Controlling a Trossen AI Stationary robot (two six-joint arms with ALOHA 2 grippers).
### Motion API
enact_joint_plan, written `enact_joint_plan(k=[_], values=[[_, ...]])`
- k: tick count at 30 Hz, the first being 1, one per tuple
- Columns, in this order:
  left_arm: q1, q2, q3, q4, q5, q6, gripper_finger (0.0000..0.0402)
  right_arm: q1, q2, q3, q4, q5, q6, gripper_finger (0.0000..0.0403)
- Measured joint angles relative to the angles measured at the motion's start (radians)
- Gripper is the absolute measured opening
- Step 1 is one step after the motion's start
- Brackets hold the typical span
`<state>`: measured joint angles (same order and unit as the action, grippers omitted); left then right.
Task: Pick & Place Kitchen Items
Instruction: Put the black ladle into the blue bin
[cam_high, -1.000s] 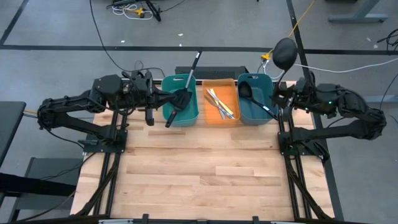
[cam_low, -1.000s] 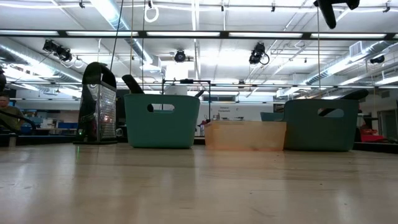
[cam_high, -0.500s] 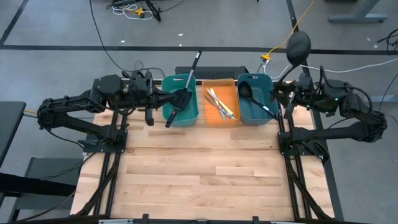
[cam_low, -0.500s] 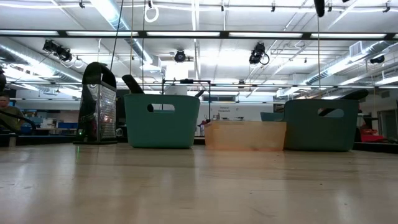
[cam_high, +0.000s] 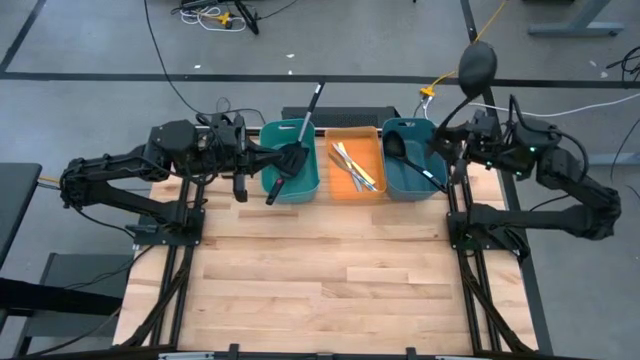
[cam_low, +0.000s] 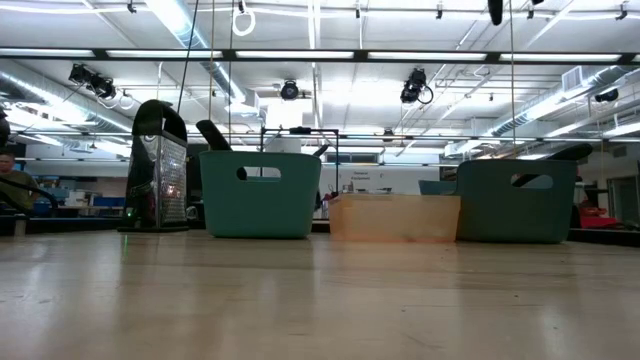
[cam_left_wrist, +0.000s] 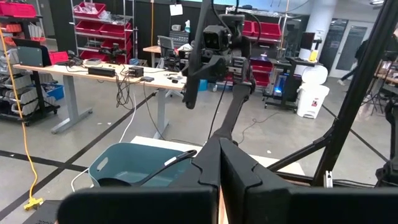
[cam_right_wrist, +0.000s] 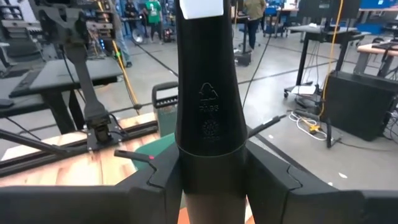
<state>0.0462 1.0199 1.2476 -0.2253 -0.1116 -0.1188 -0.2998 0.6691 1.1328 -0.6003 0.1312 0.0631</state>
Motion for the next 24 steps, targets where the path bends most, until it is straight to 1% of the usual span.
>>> enact_joint_plan(k=[15, 20, 24], values=[[0.000, 0.000, 0.000, 0.000, 0.000, -0.001, 0.0004, -0.345, 0.097, 0.000, 0.006, -0.339, -0.037, 0.0142], [0.000, 0.000, 0.000, 0.000, 0.000, -0.002, 0.0004, -0.432, 0.114, 0.000, 0.002, -0.427, -0.042, 0.0142], [0.000, 0.000, 0.000, 0.000, 0.000, -0.002, 0.0004, -0.487, 0.123, 0.000, -0.003, -0.471, -0.046, 0.0142]])
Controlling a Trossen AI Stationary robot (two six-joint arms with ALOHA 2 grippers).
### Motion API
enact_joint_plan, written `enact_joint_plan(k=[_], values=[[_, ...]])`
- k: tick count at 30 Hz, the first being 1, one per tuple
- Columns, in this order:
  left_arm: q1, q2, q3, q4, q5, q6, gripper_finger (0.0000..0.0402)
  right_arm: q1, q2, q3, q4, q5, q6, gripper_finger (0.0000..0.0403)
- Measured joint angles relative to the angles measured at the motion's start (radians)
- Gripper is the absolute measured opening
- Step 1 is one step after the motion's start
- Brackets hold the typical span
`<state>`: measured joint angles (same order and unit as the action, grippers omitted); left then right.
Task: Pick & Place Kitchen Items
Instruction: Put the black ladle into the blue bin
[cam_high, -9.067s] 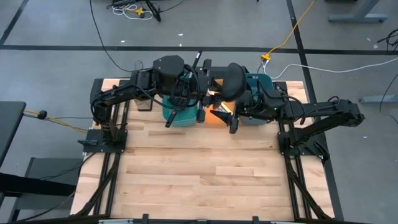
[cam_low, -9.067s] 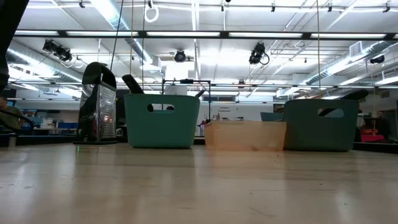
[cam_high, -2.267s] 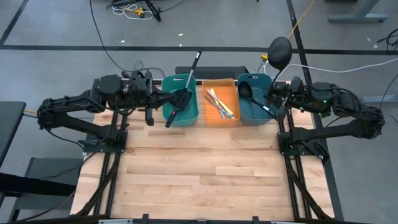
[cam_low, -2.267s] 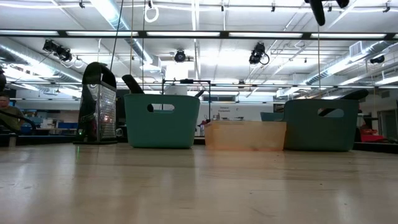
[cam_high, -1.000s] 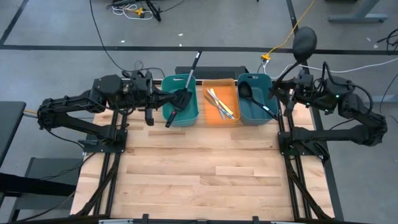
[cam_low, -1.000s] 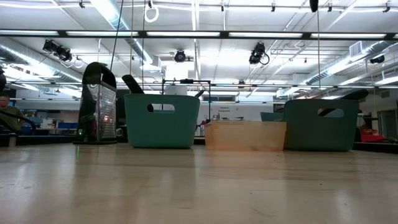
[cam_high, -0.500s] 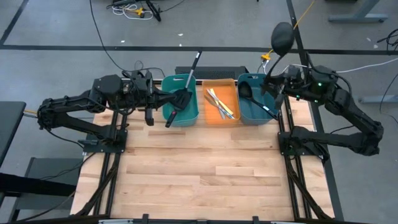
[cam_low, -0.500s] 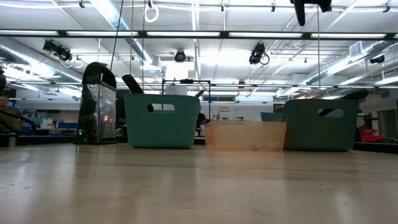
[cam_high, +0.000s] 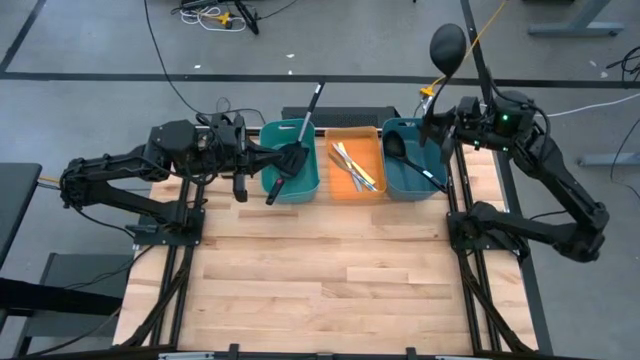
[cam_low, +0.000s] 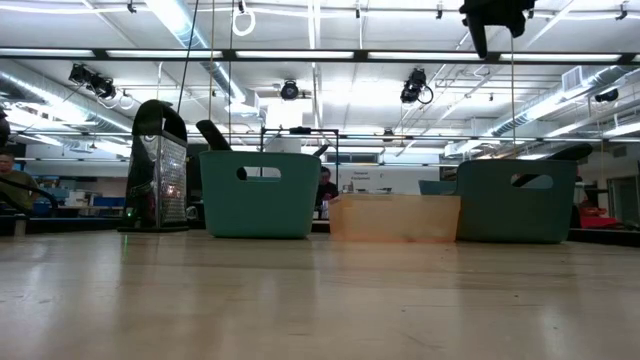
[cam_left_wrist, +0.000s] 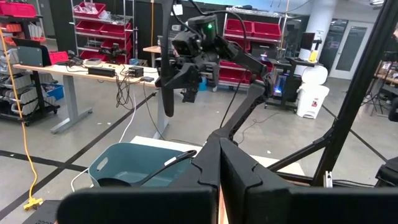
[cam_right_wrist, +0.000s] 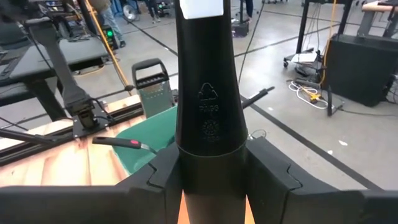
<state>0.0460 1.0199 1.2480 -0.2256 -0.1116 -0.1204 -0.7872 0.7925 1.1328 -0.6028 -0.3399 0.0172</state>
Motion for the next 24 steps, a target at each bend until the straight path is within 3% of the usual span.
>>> enact_joint_plan(k=[11, 24], values=[[0.000, 0.000, 0.000, 0.000, 0.000, -0.012, 0.0004, -0.079, 0.005, 0.000, -0.170, -0.016, -0.026, 0.0142], [0.000, 0.000, 0.000, 0.000, -0.001, -0.021, 0.0004, -0.098, 0.040, 0.000, -0.376, 0.044, 0.019, 0.0142]])
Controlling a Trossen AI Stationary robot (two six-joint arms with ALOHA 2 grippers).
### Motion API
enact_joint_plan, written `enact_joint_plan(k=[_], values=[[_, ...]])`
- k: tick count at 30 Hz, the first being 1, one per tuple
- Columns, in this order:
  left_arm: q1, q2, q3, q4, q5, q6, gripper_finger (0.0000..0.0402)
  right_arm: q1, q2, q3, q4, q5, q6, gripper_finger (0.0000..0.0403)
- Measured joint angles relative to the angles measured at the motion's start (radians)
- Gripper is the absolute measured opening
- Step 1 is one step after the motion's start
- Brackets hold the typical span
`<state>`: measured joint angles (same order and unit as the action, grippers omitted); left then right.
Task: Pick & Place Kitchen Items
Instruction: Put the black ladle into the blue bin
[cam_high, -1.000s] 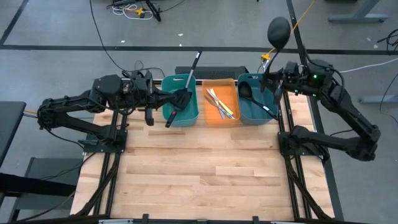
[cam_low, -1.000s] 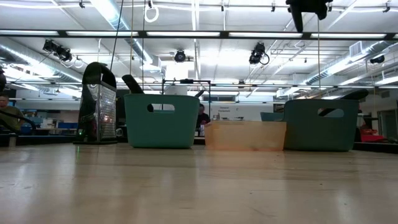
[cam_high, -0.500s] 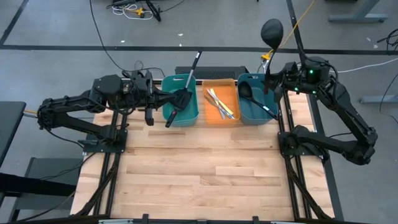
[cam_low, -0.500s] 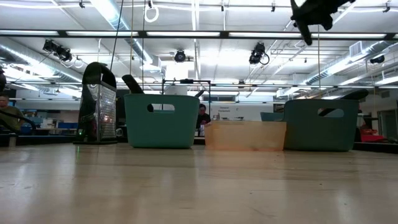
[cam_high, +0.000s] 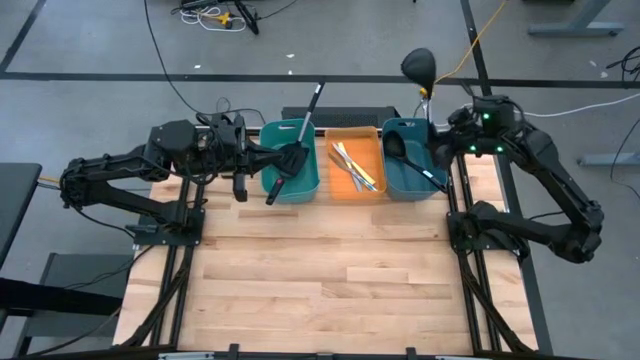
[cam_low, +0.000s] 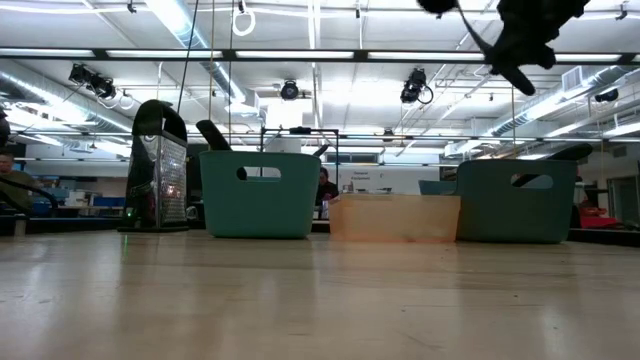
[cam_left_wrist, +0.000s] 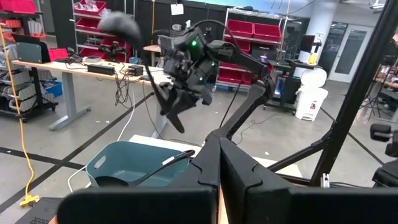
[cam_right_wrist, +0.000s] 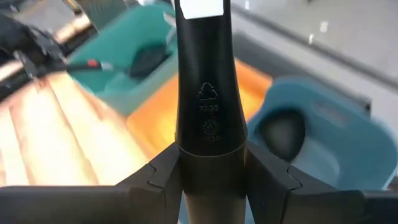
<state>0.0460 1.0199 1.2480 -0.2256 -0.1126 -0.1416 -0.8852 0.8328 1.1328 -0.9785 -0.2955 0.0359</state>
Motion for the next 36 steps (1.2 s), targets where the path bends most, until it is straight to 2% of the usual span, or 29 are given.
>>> enact_joint_plan(k=[3, 9, 22, 29, 36], values=[[0.000, 0.000, 0.000, 0.000, 0.000, 0.000, 0.0004, 0.000, 0.039, 0.000, -0.065, 0.004, 0.008, 0.0142], [0.000, 0.000, 0.000, 0.000, 0.000, 0.000, 0.0004, 0.000, 0.102, 0.000, -0.154, 0.079, 0.010, 0.0142], [0.000, 0.000, 0.000, 0.000, 0.000, 0.000, 0.0004, 0.000, 0.112, 0.000, -0.227, 0.068, 0.031, 0.0142], [0.000, 0.000, 0.000, 0.000, 0.000, -0.008, 0.0004, 0.001, 0.054, 0.000, -0.267, 0.068, 0.052, 0.0142], [0.000, 0.000, 0.000, 0.000, 0.000, -0.012, 0.0004, 0.001, -0.056, -0.015, -0.299, 0.059, 0.129, 0.0142]])
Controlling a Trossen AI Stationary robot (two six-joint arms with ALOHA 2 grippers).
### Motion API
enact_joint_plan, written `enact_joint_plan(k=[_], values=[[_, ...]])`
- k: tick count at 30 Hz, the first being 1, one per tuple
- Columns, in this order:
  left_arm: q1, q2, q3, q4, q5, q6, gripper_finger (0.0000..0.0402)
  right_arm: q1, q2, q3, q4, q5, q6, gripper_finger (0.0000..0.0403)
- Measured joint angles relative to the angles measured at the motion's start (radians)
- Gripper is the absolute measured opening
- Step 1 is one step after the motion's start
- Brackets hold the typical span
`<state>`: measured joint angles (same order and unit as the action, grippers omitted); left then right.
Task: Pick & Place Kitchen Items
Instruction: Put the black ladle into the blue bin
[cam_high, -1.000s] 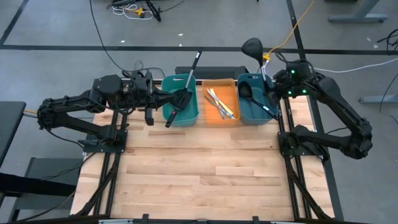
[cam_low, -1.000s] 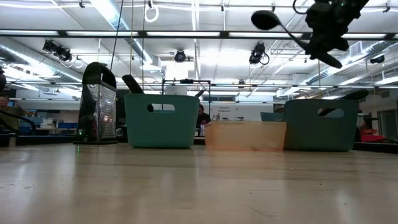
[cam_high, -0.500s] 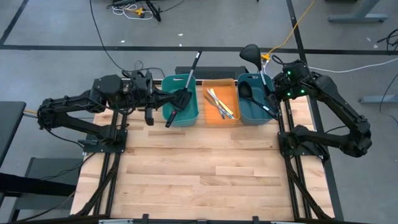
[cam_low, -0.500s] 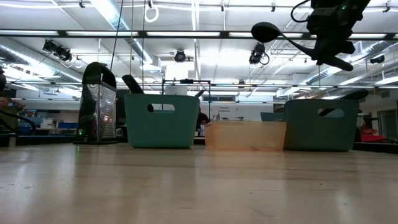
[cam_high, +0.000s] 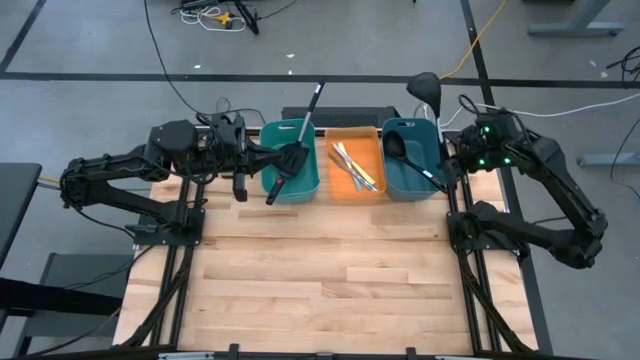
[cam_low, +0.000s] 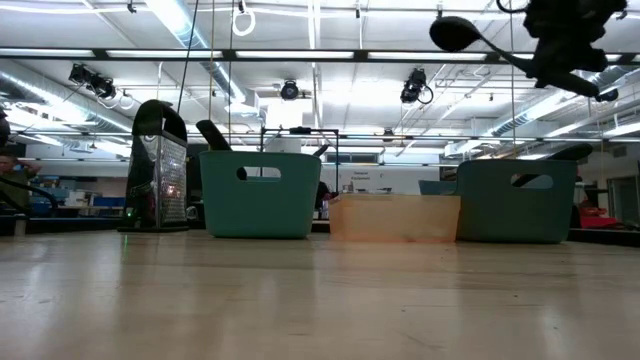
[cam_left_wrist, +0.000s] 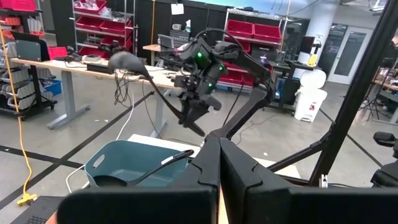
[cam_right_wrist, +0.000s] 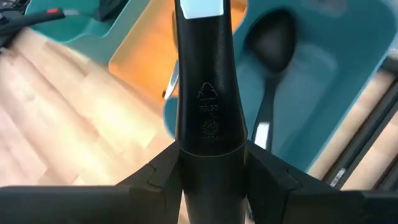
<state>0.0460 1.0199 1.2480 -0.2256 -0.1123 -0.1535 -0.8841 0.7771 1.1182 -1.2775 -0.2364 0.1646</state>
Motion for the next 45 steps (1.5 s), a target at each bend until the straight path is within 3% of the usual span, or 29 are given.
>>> enact_joint_plan(k=[4, 13, 24, 32, 45], values=[[0.000, 0.000, 0.000, 0.000, 0.000, 0.000, 0.0004, 0.000, -0.061, -0.066, -0.018, -0.057, 0.046, 0.0142], [0.000, 0.000, 0.000, 0.000, 0.000, -0.010, 0.0004, 0.000, -0.138, -0.205, -0.021, -0.075, 0.117, 0.0142], [0.000, 0.000, 0.000, 0.000, 0.000, -0.012, 0.0004, 0.000, -0.109, -0.295, -0.017, -0.116, 0.147, 0.0144], [0.000, 0.000, 0.000, 0.000, 0.001, -0.016, 0.0004, 0.000, -0.064, -0.298, -0.055, -0.168, 0.184, 0.0145], [0.000, 0.000, 0.000, -0.001, 0.024, -0.015, 0.0004, 0.000, -0.004, -0.298, -0.062, -0.166, 0.194, 0.0146]])
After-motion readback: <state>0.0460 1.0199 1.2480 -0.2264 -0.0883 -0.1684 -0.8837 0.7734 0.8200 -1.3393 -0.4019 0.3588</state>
